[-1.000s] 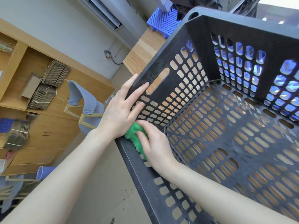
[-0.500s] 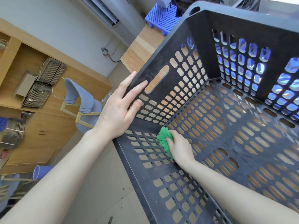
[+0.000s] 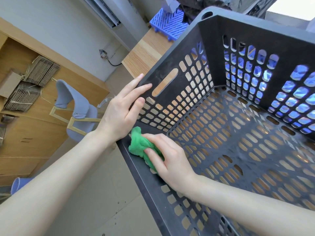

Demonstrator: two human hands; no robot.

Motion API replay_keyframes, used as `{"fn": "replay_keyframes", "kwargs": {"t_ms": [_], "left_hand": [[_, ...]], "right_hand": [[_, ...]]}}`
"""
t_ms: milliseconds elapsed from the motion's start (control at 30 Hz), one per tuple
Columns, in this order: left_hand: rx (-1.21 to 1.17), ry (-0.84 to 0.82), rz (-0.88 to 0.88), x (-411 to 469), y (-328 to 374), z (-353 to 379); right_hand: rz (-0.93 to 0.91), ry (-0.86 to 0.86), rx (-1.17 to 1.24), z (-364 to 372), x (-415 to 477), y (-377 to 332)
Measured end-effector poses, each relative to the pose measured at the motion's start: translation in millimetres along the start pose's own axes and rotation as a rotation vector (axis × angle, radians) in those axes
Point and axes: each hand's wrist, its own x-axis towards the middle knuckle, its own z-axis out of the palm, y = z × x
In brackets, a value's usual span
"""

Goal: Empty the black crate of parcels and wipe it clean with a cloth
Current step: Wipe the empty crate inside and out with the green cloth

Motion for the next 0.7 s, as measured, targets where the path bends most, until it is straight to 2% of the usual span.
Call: {"fn": "replay_keyframes", "kwargs": {"t_ms": [200, 367, 500, 700], "left_hand": [[-0.067, 0.064, -0.014, -1.5, 0.7, -0.4], [-0.099, 0.063, -0.02, -1.3, 0.8, 0.3], [-0.091, 0.065, -0.032, -1.8, 1.8, -0.3], [-0.075, 0.071, -0.031, -1.1, -0.5, -0.2]], "right_hand": [[0.121, 0.015, 0.027, 17.6, 28.9, 6.2], [-0.005, 0.001, -0.015, 4.9, 0.6, -4.4], [-0.093, -0.073, -0.087, -17.6, -24.4, -11.7], [-0.105, -0.165, -0.091, -32.8, -31.9, -15.7]]}}
